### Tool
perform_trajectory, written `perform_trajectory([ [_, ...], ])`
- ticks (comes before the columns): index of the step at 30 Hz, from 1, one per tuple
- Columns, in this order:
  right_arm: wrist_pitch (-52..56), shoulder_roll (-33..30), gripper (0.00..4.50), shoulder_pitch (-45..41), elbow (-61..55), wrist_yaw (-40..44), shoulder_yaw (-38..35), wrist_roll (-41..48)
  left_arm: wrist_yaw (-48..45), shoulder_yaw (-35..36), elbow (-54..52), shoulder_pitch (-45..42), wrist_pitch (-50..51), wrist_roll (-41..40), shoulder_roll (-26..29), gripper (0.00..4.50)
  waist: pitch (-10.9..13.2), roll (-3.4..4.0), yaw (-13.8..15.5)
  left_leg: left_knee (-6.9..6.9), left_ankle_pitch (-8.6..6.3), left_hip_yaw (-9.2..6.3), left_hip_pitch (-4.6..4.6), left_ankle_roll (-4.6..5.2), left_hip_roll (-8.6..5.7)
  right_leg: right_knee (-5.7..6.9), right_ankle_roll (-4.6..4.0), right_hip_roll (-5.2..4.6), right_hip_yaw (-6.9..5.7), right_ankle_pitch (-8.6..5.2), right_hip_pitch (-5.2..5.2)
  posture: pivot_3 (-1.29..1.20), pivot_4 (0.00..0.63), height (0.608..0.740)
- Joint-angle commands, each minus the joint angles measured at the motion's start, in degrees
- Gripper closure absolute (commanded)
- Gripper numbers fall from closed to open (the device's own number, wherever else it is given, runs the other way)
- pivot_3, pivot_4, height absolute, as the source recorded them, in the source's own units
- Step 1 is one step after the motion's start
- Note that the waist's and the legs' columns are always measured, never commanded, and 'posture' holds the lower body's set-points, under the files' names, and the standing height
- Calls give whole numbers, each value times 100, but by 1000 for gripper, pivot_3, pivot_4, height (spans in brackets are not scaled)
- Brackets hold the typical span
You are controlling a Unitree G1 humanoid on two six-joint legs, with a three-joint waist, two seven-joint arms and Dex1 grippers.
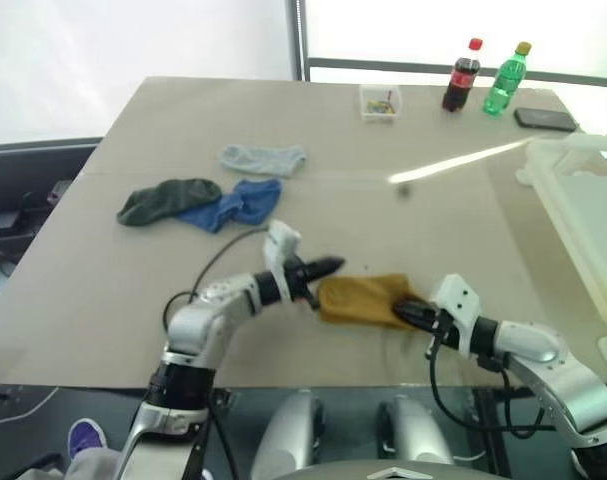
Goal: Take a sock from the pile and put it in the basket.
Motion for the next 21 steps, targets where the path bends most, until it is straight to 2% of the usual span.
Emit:
perform_trajectory([
  [1,45,31,4500,10,-300,-4,-122,63,400,250,133,-191,-344,472,291,3291,0,1,-3,-1,0,2,0,0,-1,0,0,17,-3,0,0,0,150,729],
  [2,69,53,4500,0,-285,-32,-124,58,488,279,214,-246,-474,578,309,2669,0,1,0,-2,0,6,0,0,-1,0,0,22,0,0,0,0,150,729],
  [3,88,77,4500,-17,-259,-65,-125,42,712,340,346,-306,-1029,839,221,2455,0,1,4,-2,0,6,0,0,-3,-1,0,22,-1,0,0,0,150,729],
  [4,81,75,4500,-29,-249,-44,-113,33,778,351,462,-364,-1363,982,187,2038,0,0,19,-2,0,7,-1,0,-4,-3,0,21,0,0,0,0,150,729],
  [5,86,71,4500,-44,-249,-20,-107,34,572,297,499,-423,-1321,955,294,1769,1,-1,32,-1,0,5,-5,0,-5,-6,0,20,-3,0,0,0,150,729],
  [6,90,69,4500,-52,-252,2,-103,36,394,246,527,-461,-1256,921,380,1225,1,-1,36,0,0,5,-8,0,-6,-8,1,19,-4,1,0,0,150,729],
  [9,153,74,4500,-140,-320,21,-148,91,-46,374,417,-587,-736,416,555,19,2,-1,27,1,0,2,-12,-1,-6,-8,0,20,-8,1,-3,0,150,729],
  [12,265,85,4500,-291,-380,22,-258,216,-441,188,233,-542,-979,623,914,19,3,2,-5,0,0,2,-11,-2,-4,-8,0,20,-9,0,-3,0,150,729],
  [13,302,73,4500,-334,-412,27,-287,247,-512,208,139,-534,-684,484,1047,19,4,3,-11,0,0,2,-12,-2,-3,-8,0,20,-8,0,-5,0,150,729],
  [16,368,35,4500,-403,-461,45,-323,268,-1007,214,-198,-408,803,-286,1616,19,6,6,-17,-2,1,3,-11,-3,0,-7,0,22,-6,0,-7,0,150,729],
  [19,354,-17,4500,-420,-482,80,-318,223,-1378,439,-504,-145,2529,-1474,2120,19,9,11,-22,-4,0,3,-9,-3,2,-6,0,23,-7,-1,-7,0,150,729],
  [21,272,-51,4500,-445,-409,113,-260,120,-1241,603,-321,-131,3282,-1867,2167,19,11,10,3,-4,0,2,-10,-3,1,-7,2,22,-8,-1,-8,0,150,729],
])
